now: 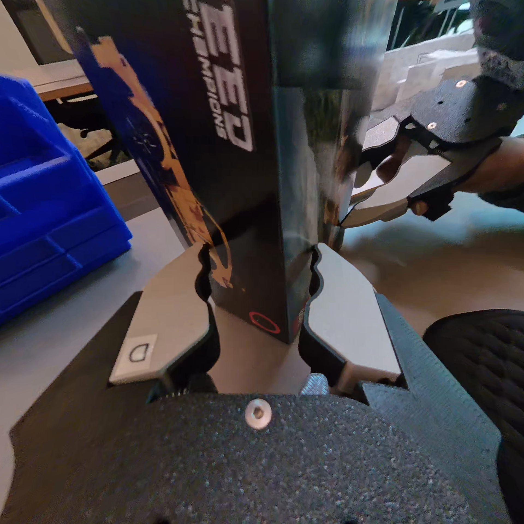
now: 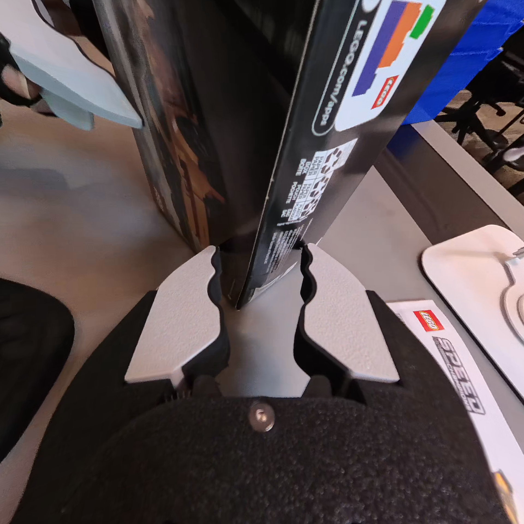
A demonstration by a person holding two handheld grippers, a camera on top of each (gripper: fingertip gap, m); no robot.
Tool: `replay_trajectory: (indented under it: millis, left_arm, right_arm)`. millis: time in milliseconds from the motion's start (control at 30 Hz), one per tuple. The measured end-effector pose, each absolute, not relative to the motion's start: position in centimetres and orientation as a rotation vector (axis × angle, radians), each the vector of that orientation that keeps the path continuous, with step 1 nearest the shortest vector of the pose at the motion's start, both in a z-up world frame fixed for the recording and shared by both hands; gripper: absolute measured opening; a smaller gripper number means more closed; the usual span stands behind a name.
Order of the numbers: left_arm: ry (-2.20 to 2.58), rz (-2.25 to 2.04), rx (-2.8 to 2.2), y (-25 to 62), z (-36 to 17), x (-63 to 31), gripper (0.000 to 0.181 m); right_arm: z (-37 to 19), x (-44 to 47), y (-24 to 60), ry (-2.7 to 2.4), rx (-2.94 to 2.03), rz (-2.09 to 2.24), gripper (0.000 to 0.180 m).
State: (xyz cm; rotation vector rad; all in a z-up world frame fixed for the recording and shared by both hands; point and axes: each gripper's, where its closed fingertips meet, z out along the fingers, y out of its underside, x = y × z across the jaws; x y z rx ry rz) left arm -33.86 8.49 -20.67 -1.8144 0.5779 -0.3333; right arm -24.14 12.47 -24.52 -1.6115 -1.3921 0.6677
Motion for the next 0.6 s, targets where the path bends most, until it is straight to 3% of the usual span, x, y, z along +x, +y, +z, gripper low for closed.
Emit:
replay_trajectory:
  millis: [367,600]
  left_arm:
    - [0.73,-0.484,-1.793,6.5,-20.5,-29.4,0.06]
    - [0.747,-0.555,-1.762,6.1,-20.2,-28.4,0.065]
  right_arm:
    - [-24.0,-18.4,10.2,-1.493,-1.662,0.654,0.049]
    - [-16.5,-9.3,11.1,-1.304,-1.56,0.531,0.04]
